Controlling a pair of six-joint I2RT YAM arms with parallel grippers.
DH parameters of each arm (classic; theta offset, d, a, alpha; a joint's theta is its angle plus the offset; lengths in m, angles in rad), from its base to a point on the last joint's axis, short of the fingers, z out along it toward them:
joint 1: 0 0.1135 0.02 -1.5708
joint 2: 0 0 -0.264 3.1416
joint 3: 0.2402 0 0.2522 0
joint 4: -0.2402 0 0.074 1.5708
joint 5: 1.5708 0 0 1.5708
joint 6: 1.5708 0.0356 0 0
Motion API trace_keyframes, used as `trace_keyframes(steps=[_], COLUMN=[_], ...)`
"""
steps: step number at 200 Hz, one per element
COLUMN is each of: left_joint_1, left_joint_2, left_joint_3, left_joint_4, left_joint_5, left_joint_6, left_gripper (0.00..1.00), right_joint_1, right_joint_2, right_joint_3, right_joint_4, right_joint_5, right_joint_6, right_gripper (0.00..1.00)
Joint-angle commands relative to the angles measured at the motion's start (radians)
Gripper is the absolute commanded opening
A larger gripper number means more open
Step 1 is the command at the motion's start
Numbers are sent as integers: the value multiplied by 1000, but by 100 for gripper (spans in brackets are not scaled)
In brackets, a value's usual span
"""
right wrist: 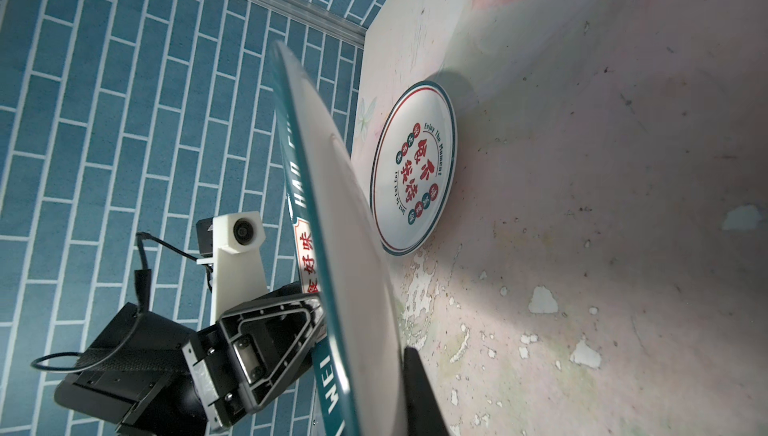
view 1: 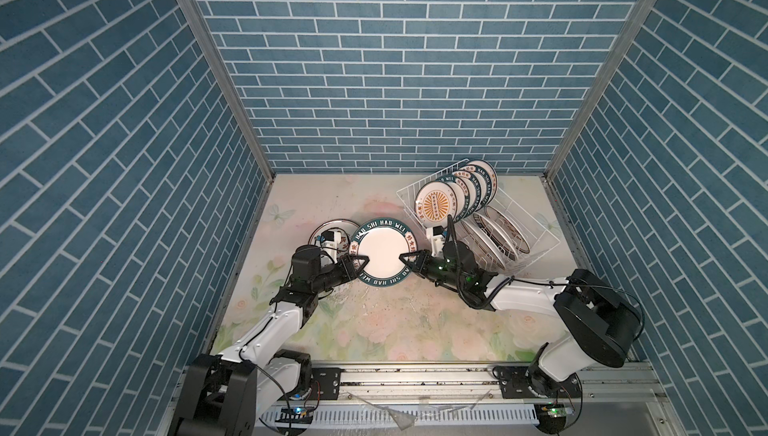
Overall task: Unload the plates from the dish rack
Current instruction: 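Carry the plate toward the left gripper while the left gripper reaches for it, then close the left gripper on the plate rim while the right gripper releases and withdraws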
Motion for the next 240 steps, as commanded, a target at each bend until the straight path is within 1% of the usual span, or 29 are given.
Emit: trace_keyframes(steps=[1, 18, 33, 40, 54, 68, 78, 91, 116, 126, 139, 152, 167, 193, 214, 228, 240], left_joint_1=[10, 22, 32, 37, 49, 58, 63, 72, 104, 119, 142, 170, 202, 258, 308, 333, 339], left_joint_2=[-14, -18, -17, -15, -16, -15, -14, -12, -6, -5, -5, -3, -4, -11, -20, -22, -16], left_joint_3=[-18, -18, -13, -10, -15, -16, -15, -11, -7, -6, 0, 4, 6, 13, 33, 48, 75], left_joint_4=[55, 45, 22, 12, 10, 5, -6, -23, -41, -46, -67, -83, -78, -88, -113, -123, -164], left_joint_5=[43, 48, 56, 57, 62, 66, 64, 62, 72, 77, 78, 85, 104, 117, 120, 101, 54], left_joint_6=[-3, 0, 7, 10, 8, 7, 8, 10, -2, -4, -3, -1, -5, -9, -11, -8, 11], left_gripper=[28, 24, 17, 14, 12, 9, 7, 0, 0, 0, 0, 0, 0, 0, 0, 0, 0], right_joint_1=[0, 0, -1, 0, -1, 0, 0, 0, -1, -3, -3, -3, -4, -3, -1, 4, 19], right_joint_2=[27, 45, 55, 62, 73, 85, 92, 99, 102, 99, 88, 77, 53, 12, -15, -37, -55], right_joint_3=[41, 55, 65, 70, 82, 95, 102, 115, 141, 154, 169, 182, 185, 215, 236, 246, 260], right_joint_4=[71, 73, 73, 74, 73, 70, 71, 67, 33, 4, -49, -91, -159, -363, -512, -612, -688], right_joint_5=[-23, -28, -29, -29, -32, -39, -41, -48, -47, -38, -22, -6, 31, 106, 143, 182, 210], right_joint_6=[20, 21, 20, 18, 14, 9, 5, 3, -20, -39, -75, -119, -154, -236, -304, -353, -396], right_gripper=[9, 12, 17, 17, 21, 27, 28, 32, 41, 48, 57, 63, 67, 72, 77, 82, 85])
